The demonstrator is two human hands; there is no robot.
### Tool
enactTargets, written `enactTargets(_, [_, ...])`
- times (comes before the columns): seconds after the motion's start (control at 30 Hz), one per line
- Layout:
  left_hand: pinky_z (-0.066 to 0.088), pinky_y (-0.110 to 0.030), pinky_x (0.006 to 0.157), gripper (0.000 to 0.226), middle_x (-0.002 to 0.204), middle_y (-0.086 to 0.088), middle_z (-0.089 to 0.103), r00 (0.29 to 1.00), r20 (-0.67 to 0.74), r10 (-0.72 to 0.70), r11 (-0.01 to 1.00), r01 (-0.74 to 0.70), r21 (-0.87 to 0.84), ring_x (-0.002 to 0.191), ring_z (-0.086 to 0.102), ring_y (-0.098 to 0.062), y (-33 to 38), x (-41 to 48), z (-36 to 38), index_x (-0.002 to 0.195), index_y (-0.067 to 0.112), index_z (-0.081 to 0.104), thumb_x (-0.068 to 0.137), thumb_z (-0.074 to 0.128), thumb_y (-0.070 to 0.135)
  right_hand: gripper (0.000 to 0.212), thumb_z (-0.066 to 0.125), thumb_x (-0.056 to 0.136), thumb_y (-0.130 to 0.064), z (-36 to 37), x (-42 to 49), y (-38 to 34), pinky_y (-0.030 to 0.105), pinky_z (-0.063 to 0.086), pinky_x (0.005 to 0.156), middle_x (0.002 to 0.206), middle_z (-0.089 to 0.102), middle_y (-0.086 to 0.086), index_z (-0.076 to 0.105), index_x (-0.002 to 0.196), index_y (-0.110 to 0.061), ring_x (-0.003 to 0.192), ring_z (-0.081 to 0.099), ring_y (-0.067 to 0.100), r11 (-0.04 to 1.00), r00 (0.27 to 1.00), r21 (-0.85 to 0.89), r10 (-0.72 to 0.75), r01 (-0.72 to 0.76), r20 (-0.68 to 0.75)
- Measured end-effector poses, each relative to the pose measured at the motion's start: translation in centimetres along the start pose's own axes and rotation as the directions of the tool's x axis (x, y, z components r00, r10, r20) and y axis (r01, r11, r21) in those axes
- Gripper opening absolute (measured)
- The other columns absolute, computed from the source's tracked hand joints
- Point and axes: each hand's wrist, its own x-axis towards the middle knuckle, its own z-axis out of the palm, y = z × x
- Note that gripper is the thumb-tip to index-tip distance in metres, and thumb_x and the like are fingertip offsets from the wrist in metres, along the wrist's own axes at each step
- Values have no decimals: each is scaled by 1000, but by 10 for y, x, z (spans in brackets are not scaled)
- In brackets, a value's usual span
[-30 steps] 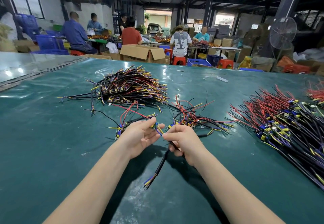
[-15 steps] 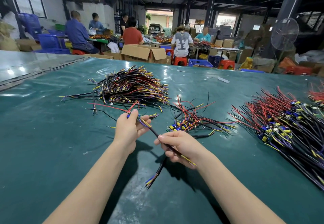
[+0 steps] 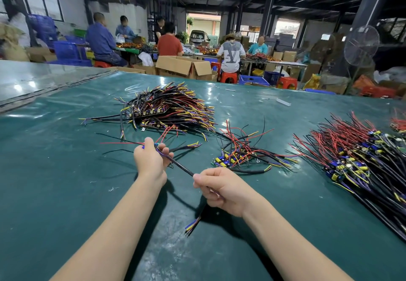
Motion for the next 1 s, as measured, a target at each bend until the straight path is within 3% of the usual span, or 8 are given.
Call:
enactTargets(0.13, [33,-10,34,30,50,3,41,954,217,-206,887,275,-370,29,36,-4,12,3,-3,77,15,42,102,29,21,47,52,89,-11,-1,-2,-1,11,19,35,50,34,-3,56,44,-18,38,28,3,998,1000,55,7,-9,27])
enactTargets(0.27, [22,-11,30,35,42,6,38,925,293,-241,814,357,-458,28,28,-3,18,10,-11,74,15,43,102,27,28,35,50,90,-10,-4,-4,-2,11,20,38,48,40,-6,64,59,-16,43,32,4,999,996,41,0,-3,86])
enactTargets(0.47, [16,-14,25,34,38,5,33,919,251,-304,818,387,-426,24,22,-3,17,13,-14,73,13,42,102,29,24,33,66,76,-19,12,-5,-3,12,19,38,38,42,-11,59,45,-21,36,30,2,928,985,-342,-111,149,128])
enactTargets(0.6, [18,-16,23,35,37,5,33,886,303,-350,805,450,-386,22,22,-3,18,12,-11,73,12,41,102,27,25,28,64,69,-25,18,-6,-4,16,21,42,42,45,-5,60,41,-23,40,33,6,920,971,-332,-151,208,187])
enactTargets(0.77, [22,-19,24,35,36,4,35,840,319,-438,805,525,-276,21,23,-3,14,8,-9,72,11,39,102,28,24,44,57,86,-13,13,-9,1,9,22,34,40,51,-7,61,43,-21,32,36,1,946,938,-320,64,51,340])
enactTargets(0.9, [28,-20,26,38,36,5,37,813,330,-480,784,567,-254,21,24,-4,18,14,-15,69,11,37,102,29,28,32,55,75,-35,10,-18,-5,9,29,30,43,60,-7,69,50,-21,32,48,0,922,772,-385,276,-44,573])
enactTargets(0.93, [29,-20,27,39,37,5,37,798,346,-493,776,583,-241,21,25,-4,21,16,-17,68,11,37,102,29,29,30,55,71,-37,7,-18,-8,9,30,30,44,61,-6,69,51,-19,33,49,0,922,783,-385,268,-40,562])
enactTargets(1.0, [28,-18,27,40,40,5,39,740,398,-542,768,629,-123,22,27,-3,25,14,-19,67,10,38,101,31,30,28,62,73,-36,-2,-14,-10,8,29,32,45,60,-4,67,55,-15,33,48,1,952,919,-301,171,-61,356])
